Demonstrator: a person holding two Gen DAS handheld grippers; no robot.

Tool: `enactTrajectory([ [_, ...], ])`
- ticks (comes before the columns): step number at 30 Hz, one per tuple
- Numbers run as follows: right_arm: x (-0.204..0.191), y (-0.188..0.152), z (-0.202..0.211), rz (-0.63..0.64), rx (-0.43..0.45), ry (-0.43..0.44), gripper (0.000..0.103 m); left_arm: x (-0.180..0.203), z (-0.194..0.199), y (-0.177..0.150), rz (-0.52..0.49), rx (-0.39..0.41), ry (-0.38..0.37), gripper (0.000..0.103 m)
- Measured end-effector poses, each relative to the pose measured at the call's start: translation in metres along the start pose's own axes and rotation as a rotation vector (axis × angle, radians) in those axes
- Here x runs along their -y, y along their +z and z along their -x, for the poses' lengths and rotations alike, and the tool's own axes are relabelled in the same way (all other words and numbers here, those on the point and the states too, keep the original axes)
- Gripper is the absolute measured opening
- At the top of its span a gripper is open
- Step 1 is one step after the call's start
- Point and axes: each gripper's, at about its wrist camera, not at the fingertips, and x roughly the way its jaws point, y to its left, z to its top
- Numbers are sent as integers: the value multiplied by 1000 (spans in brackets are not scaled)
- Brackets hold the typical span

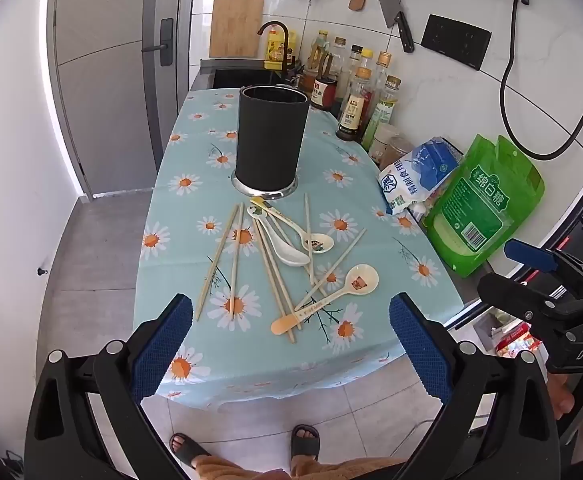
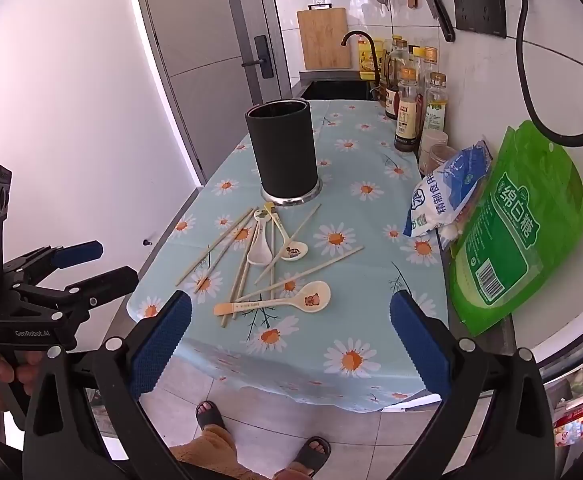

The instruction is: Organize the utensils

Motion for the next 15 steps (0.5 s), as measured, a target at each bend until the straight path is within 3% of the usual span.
enactTrajectory([
  [15,4,-5,-3,-14,-21,-6,99,-2,1,0,-3,-12,-3,96],
])
